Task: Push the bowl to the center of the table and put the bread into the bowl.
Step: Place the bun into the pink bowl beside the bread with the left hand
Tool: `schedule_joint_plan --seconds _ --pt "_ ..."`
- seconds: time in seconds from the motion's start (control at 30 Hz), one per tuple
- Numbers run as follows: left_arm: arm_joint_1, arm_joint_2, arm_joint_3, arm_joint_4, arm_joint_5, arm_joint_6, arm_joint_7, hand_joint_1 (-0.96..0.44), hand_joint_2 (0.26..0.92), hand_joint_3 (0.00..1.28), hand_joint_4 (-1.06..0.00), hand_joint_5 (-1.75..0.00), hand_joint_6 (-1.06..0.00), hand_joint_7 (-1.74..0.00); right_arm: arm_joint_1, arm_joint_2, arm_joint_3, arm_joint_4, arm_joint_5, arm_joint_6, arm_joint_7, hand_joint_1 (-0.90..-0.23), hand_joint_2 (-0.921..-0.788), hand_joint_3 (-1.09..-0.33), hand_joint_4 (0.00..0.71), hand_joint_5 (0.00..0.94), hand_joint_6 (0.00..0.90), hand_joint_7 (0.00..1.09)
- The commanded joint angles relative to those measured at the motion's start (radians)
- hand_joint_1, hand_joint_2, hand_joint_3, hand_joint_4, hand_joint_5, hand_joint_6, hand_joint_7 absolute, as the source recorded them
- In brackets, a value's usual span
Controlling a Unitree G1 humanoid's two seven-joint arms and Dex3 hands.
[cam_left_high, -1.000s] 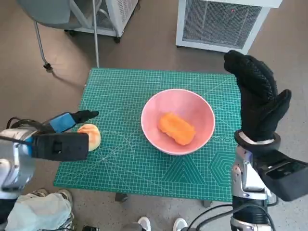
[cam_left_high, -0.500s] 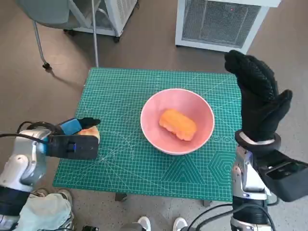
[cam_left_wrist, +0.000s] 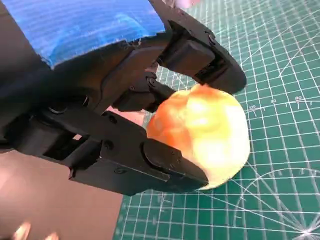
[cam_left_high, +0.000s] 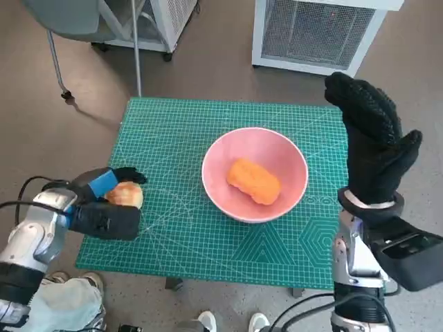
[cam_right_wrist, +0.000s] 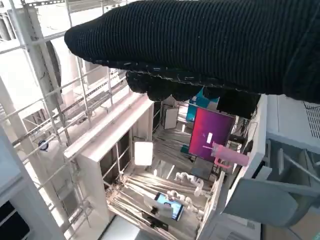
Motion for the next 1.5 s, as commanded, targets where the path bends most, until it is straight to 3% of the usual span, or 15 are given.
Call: schedule_joint_plan --seconds 0.03,0.43,0.87,1.23,1.5 --pt "-0.002 0.021 0.027 -0.029 -0.021 0.0 -0.034 0.0 0.895 0.08 -0.7 -1.21 -0.7 -1.03 0.019 0.005 -0.005 0.012 -0.005 0.001 -0.008 -0.531 -0.921 -0.715 0.331 0.02 -0.001 0.71" --pt "0.001 0.042 0.182 -0.265 -0.116 0.051 -0.106 0.0 0.903 0.07 -0.72 -1.14 -0.67 -1.12 0.019 0.009 -0.004 0.02 -0.004 -0.007 -0.006 -0.531 -0.921 -0.713 0.332 0.02 -0.001 0.71" --pt "-0.06 -0.005 0.328 -0.51 -0.24 0.063 -0.095 0.0 0.907 0.05 -0.75 -1.11 -0.66 -1.13 0.018 0.009 -0.006 0.016 0.003 -0.001 -0.004 -0.532 -0.921 -0.71 0.335 0.022 -0.001 0.71" --pt "-0.191 -0.145 0.262 -0.611 -0.221 0.073 -0.064 0.0 0.92 0.04 -0.75 -1.08 -0.63 -1.18 0.016 0.01 -0.004 0.015 0.0 -0.002 -0.004 -0.534 -0.921 -0.709 0.339 0.024 -0.001 0.71" --pt "-0.297 -0.286 0.147 -0.495 -0.168 -0.004 0.03 0.0 0.92 0.05 -0.74 -1.13 -0.62 -1.16 0.022 0.011 -0.001 0.009 -0.008 -0.006 -0.007 -0.536 -0.921 -0.71 0.34 0.025 -0.001 0.71"
